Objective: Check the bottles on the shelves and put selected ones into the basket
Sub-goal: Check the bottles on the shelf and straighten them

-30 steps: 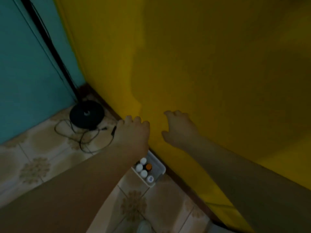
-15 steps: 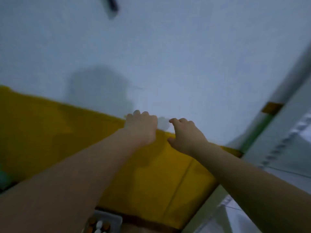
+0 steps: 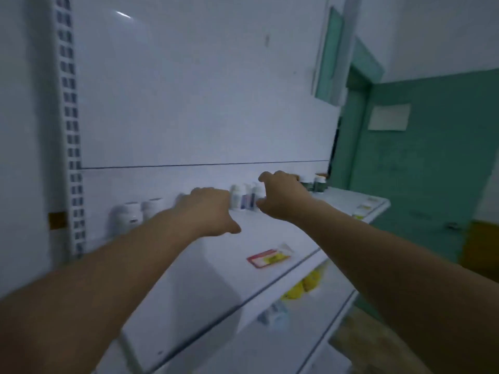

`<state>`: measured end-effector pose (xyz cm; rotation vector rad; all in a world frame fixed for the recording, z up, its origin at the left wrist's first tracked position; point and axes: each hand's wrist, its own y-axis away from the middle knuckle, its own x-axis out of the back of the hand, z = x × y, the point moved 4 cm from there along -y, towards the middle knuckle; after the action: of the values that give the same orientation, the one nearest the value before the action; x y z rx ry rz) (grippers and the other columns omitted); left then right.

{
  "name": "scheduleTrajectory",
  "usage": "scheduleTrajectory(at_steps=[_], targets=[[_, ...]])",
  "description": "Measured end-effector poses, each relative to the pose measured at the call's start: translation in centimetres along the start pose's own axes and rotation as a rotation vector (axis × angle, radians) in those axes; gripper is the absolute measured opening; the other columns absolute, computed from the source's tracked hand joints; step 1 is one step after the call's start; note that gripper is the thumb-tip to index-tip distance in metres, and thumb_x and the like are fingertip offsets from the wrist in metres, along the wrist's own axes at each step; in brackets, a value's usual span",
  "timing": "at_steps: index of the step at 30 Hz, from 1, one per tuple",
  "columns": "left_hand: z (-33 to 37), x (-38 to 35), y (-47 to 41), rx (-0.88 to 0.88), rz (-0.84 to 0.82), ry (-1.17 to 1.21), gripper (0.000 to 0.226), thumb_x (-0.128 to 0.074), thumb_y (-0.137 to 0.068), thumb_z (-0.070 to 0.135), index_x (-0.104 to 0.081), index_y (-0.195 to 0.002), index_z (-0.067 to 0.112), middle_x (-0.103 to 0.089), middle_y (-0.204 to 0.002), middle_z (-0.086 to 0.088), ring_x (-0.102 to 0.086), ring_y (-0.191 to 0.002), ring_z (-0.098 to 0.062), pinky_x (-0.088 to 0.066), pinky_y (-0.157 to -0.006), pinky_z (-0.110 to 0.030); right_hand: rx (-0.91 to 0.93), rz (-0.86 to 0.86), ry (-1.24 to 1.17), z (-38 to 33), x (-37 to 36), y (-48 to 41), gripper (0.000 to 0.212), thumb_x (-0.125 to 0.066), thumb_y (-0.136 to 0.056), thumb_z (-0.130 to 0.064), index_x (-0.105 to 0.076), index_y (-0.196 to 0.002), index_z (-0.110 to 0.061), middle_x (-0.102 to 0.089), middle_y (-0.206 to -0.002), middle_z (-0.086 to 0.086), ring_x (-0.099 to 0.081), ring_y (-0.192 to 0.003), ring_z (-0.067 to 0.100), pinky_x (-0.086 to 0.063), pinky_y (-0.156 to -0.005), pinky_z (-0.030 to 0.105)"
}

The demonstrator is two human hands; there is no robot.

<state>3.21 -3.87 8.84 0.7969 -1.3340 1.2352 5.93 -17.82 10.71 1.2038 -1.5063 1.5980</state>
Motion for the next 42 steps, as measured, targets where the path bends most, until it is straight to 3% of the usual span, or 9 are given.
scheduleTrajectory(at_steps=[3,11,17,23,33,42], targets=[[12.2,-2.6,-3.9,-0.149,-0.063,0.05,0.062,-0.065,-0.08,0.05,-0.049,-0.129,0.016,-0.054,-0.128,-0.006,-0.052,-0.113,-0.024,-0.046,-0.094,-0.037,-0.151,-0.004,0.078,12.7,2.9,2.4,0.044,-0.053,-0.089,-0.024,-0.046,-0.13,-0.009,-0.053,-0.124,0.015,-0.049,-0.114,0.034,-0.046,-0.091,0.038],[37.3,-10.5,-12.5,-0.425,-0.141,0.086,0.052,-0.064,-0.081,0.045,-0.051,-0.121,0.015,-0.055,-0.118,-0.009,-0.05,-0.104,-0.026,-0.043,-0.077,-0.03,-0.541,-0.062,0.107,40.1,4.4,9.6,0.048,-0.054,-0.085,-0.023,-0.047,-0.131,-0.012,-0.055,-0.125,0.013,-0.052,-0.114,0.032,-0.049,-0.091,0.039],[48.1,-16.2,-21.0,-0.534,-0.181,0.069,0.034,-0.064,-0.082,0.041,-0.057,-0.1,0.013,-0.057,-0.1,-0.008,-0.054,-0.097,-0.026,-0.043,-0.072,-0.03,-0.664,-0.085,0.127,53.6,1.5,8.8,0.045,-0.055,-0.084,-0.024,-0.048,-0.126,-0.01,-0.055,-0.123,0.012,-0.051,-0.113,0.03,-0.049,-0.092,0.042],[55.3,-20.9,-31.7,-0.6,-0.131,0.09,0.05,-0.063,-0.082,0.046,-0.055,-0.118,0.012,-0.057,-0.117,-0.008,-0.051,-0.107,-0.027,-0.046,-0.086,-0.035,-0.728,-0.102,0.122,65.2,-1.5,4.6,0.042,-0.055,-0.087,-0.025,-0.048,-0.126,-0.01,-0.057,-0.118,0.011,-0.056,-0.104,0.028,-0.053,-0.088,0.041],[63.6,-26.0,-49.8,-0.453,-0.072,0.093,0.04,-0.06,-0.086,0.038,-0.055,-0.114,0.011,-0.053,-0.118,-0.011,-0.045,-0.112,-0.031,-0.04,-0.08,-0.035,-0.638,-0.156,0.068,81.8,-6.4,-7.4,0.053,-0.056,-0.09,-0.026,-0.04,-0.139,-0.013,-0.057,-0.122,0.013,-0.057,-0.105,0.028,-0.047,-0.084,0.033],[63.4,-29.3,-61.9,-0.059,-0.031,0.103,0.053,-0.058,-0.087,0.046,-0.05,-0.126,0.012,-0.047,-0.133,-0.01,-0.041,-0.121,-0.032,-0.039,-0.089,-0.036,-0.269,-0.227,-0.015,90.6,-11.3,-23.0,0.05,-0.055,-0.092,-0.023,-0.041,-0.138,-0.01,-0.055,-0.129,0.014,-0.053,-0.115,0.029,-0.047,-0.092,0.035]])
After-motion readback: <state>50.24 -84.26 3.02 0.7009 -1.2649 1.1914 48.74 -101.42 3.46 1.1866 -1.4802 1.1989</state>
